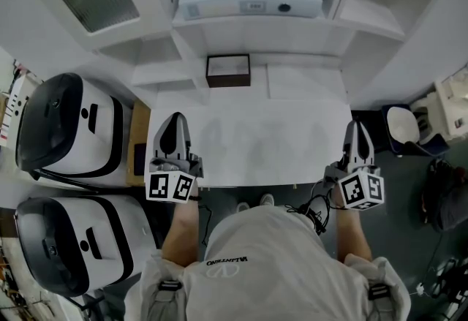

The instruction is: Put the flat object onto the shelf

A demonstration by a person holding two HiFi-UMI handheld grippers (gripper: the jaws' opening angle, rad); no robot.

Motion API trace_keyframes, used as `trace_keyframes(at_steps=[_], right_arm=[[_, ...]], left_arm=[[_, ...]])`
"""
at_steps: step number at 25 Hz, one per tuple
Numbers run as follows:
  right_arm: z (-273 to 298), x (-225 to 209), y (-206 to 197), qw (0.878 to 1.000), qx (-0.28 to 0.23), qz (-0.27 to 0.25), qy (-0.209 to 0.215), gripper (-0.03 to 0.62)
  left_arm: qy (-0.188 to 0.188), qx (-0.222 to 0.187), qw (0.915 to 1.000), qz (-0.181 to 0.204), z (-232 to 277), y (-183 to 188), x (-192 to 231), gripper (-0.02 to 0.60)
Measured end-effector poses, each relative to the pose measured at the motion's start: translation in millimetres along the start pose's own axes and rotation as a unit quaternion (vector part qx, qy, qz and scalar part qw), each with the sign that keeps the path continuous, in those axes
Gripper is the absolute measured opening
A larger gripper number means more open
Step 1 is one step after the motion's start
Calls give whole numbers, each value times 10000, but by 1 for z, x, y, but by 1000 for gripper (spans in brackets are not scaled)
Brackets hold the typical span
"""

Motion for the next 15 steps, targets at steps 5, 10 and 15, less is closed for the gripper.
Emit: trace_keyframes(at_steps=[5,10,15], right_arm=[[2,1,0,10000,13,-13,14,9],[2,-1,-1,10000,12,-2,20,9],[2,-1,0,10000,40,-22,18,9]], left_arm=[[13,10,10000,-34,1,-1,0,5],[13,-3,10000,-95,2,-1,0,5],[13,9,9999,-107,4,-1,0,5]])
Point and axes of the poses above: the fingertips, and each gripper's own axes: z forward along the fingers, x to its left, y out of its top, the point moved 8 cm from there along -z, backward along the fingers, and after that the axes turned 7 degrees about x, right-handed, at the moved point
